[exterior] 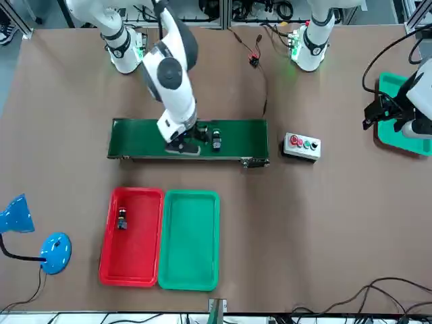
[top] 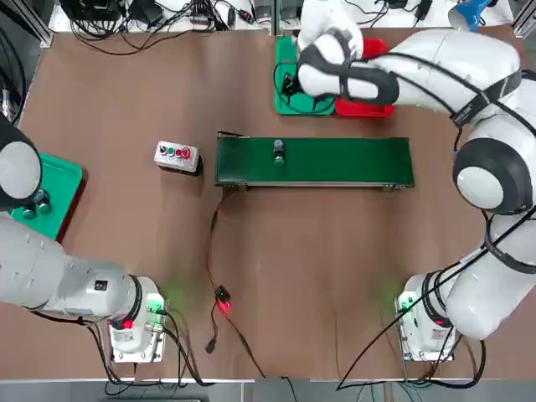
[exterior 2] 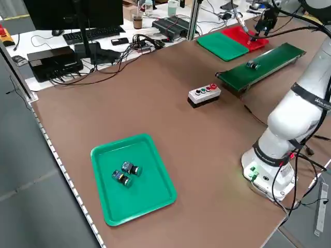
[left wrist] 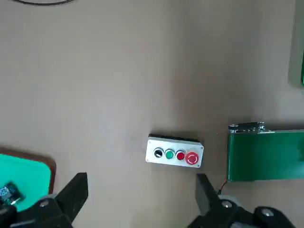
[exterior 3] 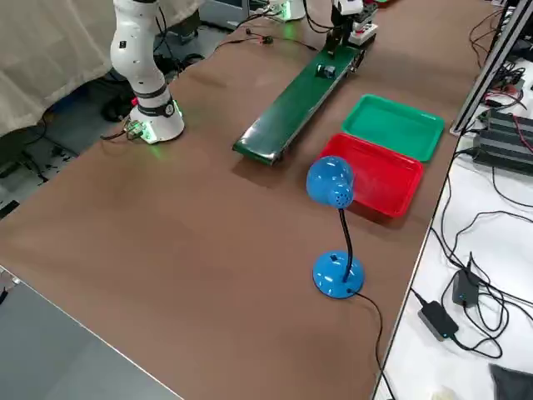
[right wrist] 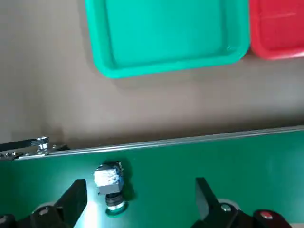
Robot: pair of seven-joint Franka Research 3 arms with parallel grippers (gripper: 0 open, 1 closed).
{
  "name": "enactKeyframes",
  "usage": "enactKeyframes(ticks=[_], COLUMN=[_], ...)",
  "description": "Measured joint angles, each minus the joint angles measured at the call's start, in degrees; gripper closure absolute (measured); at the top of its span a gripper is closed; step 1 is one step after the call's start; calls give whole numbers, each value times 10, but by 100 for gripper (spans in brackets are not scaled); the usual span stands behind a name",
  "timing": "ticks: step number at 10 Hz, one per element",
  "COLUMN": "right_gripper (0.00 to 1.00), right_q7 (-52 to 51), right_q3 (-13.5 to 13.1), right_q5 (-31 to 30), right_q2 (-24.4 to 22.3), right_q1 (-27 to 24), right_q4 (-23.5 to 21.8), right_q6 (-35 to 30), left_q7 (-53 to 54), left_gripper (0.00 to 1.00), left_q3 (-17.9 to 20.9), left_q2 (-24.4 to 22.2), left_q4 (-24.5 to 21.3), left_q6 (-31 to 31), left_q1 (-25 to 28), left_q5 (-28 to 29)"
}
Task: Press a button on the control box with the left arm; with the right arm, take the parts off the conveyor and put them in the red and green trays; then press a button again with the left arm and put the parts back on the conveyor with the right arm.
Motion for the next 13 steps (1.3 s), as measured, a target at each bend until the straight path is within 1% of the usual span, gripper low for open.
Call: enactKeyframes(ticks=[2, 4, 7, 9, 13], right_gripper=[0, 0, 0, 0, 0], right_q7=[22, 53, 69, 70, 70], right_q3=[0, -1, -4, -5, -7], right_q5=[0, -1, -8, -16, -16], right_q2=[22, 56, 106, 118, 118], right_q1=[17, 39, 74, 79, 79], right_q4=[-10, -12, -12, -11, -3], right_q6=[41, 75, 94, 96, 96], left_q7=[0, 0, 0, 0, 0], left_gripper=[0, 0, 0, 0, 0], left_q3=[1, 1, 0, 0, 0], left_q2=[0, 0, 0, 0, 0], left_q4=[0, 1, 2, 2, 2], left_q6=[0, 0, 0, 0, 0], left_q1=[3, 0, 0, 0, 0], left_q5=[0, 0, 0, 0, 0])
